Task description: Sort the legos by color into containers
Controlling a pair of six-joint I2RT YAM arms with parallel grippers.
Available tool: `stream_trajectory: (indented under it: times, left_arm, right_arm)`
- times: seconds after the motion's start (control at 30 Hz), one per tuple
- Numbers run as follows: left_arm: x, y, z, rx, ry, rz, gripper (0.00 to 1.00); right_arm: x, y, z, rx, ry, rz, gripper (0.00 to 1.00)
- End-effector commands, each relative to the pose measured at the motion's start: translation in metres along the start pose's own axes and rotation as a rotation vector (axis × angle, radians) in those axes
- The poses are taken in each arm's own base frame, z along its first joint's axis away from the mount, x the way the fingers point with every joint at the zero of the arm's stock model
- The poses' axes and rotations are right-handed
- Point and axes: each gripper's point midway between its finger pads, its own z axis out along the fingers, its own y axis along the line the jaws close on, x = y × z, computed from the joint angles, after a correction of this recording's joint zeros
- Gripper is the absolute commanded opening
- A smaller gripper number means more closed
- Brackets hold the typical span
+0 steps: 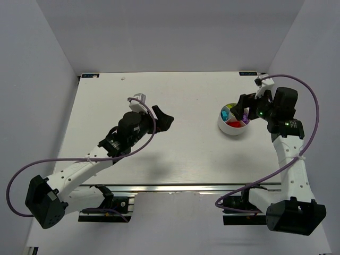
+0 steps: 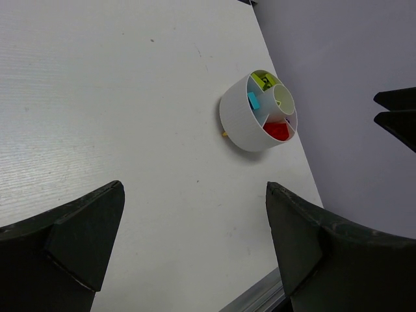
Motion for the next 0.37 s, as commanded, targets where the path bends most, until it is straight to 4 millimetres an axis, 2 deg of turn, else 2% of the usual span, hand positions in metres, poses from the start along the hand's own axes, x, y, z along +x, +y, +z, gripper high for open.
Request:
stream_trajectory:
  times: [0.0, 0.33]
  left_arm:
    - [-0.0059, -0.0011, -0.0091, 0.005, -0.013, -0.017, 0.98]
    - [-0.0058, 0.0002, -0.0152, 0.01, -0.021, -0.024, 0.98]
  right_arm:
    - [0.0062, -0.004, -0.0035, 0.033, 0.005, 0.007, 0.89]
    - [0.0154, -0.0126, -0.0018, 0.074, 0.026, -0.003, 0.9]
